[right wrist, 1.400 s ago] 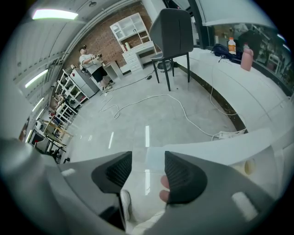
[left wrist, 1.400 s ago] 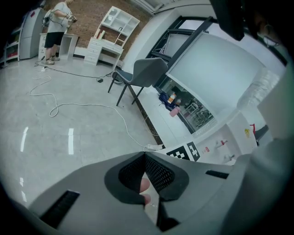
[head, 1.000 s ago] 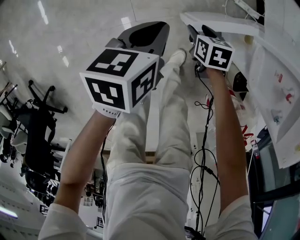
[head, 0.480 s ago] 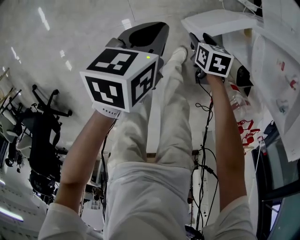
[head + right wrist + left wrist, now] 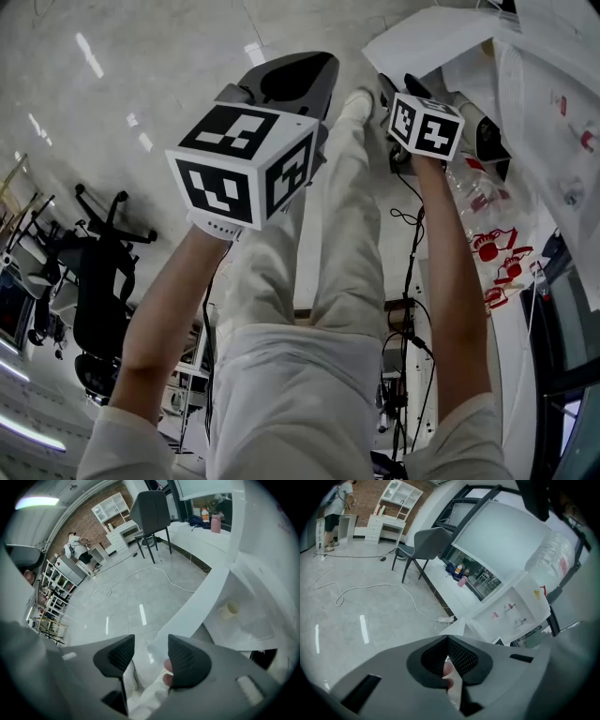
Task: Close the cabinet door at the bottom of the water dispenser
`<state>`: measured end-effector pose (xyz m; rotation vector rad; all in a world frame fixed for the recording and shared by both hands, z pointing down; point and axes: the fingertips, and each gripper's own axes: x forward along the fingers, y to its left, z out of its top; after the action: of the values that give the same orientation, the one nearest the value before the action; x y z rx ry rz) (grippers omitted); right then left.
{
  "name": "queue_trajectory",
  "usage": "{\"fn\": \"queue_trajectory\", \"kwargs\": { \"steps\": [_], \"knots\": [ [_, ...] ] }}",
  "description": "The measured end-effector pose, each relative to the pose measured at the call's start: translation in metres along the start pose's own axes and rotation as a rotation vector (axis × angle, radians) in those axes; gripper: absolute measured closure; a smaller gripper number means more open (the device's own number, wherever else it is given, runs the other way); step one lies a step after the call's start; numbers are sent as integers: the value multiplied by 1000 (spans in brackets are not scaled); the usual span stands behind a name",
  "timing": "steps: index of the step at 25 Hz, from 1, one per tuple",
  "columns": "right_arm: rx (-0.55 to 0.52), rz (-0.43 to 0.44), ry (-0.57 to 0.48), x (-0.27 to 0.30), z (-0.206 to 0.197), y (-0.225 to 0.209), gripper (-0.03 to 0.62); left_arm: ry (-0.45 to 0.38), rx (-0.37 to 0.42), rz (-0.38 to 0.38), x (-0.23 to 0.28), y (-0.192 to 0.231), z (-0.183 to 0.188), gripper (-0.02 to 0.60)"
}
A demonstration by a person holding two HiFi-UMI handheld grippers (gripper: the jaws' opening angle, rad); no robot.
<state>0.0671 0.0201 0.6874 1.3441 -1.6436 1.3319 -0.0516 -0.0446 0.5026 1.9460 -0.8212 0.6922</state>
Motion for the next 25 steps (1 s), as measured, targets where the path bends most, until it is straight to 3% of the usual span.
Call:
{"fn": "queue_trajectory", "kwargs": {
  "steps": [11, 25],
  "knots": [
    [37, -27, 7, -15, -19, -21, 375, 17, 50, -28, 16, -21, 15, 575],
    [71, -82, 2, -32, -42, -60, 375, 63, 102, -66, 36, -55, 4, 575]
  ]
}}
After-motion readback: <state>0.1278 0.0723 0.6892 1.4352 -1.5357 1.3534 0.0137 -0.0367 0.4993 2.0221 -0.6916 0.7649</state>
